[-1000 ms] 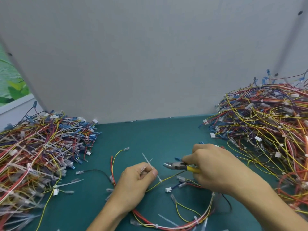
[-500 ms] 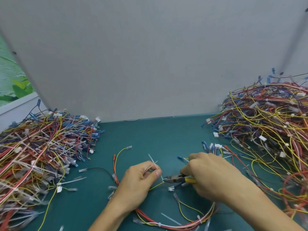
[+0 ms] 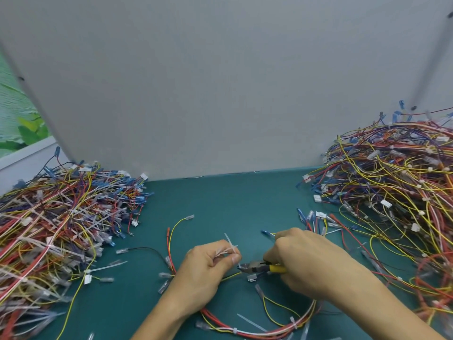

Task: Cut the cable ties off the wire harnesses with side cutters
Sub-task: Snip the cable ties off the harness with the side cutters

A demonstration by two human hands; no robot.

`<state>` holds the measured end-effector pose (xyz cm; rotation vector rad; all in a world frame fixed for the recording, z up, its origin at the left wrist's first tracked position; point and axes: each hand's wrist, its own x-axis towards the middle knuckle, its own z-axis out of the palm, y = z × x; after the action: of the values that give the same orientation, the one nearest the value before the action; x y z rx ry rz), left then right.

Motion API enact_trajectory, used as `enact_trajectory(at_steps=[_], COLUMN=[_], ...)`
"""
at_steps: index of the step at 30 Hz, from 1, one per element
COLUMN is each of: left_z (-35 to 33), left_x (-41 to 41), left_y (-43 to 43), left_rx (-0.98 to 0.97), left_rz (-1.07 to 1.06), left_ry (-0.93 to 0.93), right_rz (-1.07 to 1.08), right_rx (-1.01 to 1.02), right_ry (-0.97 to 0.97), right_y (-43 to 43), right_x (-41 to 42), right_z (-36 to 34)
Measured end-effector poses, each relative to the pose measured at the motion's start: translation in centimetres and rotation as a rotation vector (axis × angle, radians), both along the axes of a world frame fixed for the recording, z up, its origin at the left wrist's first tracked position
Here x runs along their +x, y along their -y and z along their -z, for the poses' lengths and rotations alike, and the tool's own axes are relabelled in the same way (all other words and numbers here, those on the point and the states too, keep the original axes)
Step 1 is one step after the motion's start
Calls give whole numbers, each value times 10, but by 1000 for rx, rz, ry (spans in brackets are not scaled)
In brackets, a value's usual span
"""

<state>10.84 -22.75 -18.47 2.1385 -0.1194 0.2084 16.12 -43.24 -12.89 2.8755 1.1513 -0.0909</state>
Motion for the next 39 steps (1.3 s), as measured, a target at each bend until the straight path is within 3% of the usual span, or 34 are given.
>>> enact_trajectory(at_steps=[26,31,35,39], left_z=[-7,-26,-58,-75], left_x=[-2,-11,-32,-57], left_y=[3,4,11,37], left_rx=[13,108,247,511], left_rz=[-80,-210,-18,234], left_ry=[25,105,26,-186], right_rz=[-2,145,368,495], right_rx=[-17,176,420,219], right_ry=[21,11,40,-92], right_y=[-6,7,33,62], right_x=[1,8,22,30], right_z=[12,-10,-36,-47])
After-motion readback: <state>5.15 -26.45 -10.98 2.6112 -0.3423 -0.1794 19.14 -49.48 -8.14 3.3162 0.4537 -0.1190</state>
